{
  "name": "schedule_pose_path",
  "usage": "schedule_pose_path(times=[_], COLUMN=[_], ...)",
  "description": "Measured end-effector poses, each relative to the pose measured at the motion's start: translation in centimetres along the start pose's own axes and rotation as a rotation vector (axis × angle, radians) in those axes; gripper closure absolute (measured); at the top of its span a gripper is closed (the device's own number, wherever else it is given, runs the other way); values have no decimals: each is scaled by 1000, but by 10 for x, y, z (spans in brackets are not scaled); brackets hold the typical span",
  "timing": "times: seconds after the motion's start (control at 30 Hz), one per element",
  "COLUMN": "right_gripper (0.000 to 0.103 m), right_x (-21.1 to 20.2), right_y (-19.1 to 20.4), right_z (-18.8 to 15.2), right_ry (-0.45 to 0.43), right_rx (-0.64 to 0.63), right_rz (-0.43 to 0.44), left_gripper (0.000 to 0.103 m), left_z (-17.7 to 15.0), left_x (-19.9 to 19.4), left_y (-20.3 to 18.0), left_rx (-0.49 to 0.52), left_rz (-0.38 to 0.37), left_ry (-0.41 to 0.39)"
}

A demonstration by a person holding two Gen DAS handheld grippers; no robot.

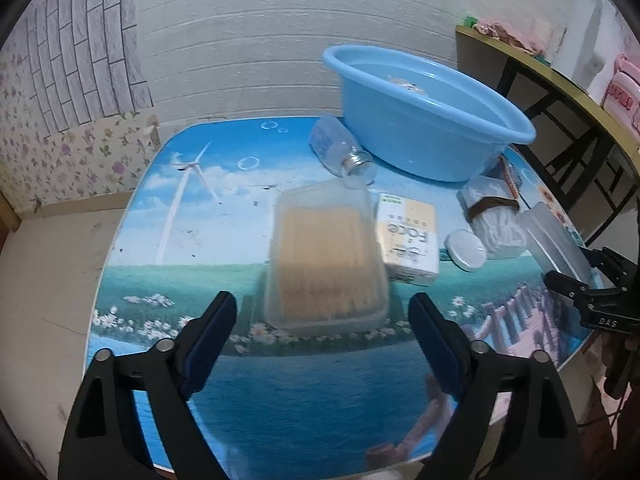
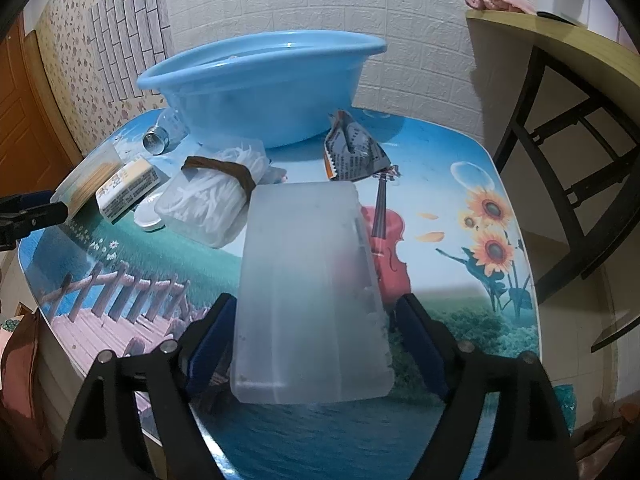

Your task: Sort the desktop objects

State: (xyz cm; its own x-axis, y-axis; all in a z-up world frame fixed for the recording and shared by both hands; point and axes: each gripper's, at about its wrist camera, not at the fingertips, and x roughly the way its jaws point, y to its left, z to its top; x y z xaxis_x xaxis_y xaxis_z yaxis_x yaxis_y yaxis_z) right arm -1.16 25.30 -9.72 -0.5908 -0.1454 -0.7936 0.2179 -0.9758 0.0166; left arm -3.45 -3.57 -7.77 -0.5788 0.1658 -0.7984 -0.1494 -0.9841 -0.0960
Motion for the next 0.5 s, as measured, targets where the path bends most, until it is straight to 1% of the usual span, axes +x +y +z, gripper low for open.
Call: schedule_pose_path(times=[0.17,0.3,0.5], right_gripper=[17,17,17], right_x=[1,1,2], right_y=[1,1,1], right_z=[0,1,1], right_ry=[-2,1,1], right_rx=[-1,-1,-2], right_rz=[0,1,1], left_gripper=[14,14,14], left_z=[5,9,14], left_x=[13,24,35], left_y=[6,5,5], left_rx=[-36,-35,-46], left_rz=[-26,-15,-31], left_ry=[18,25,32])
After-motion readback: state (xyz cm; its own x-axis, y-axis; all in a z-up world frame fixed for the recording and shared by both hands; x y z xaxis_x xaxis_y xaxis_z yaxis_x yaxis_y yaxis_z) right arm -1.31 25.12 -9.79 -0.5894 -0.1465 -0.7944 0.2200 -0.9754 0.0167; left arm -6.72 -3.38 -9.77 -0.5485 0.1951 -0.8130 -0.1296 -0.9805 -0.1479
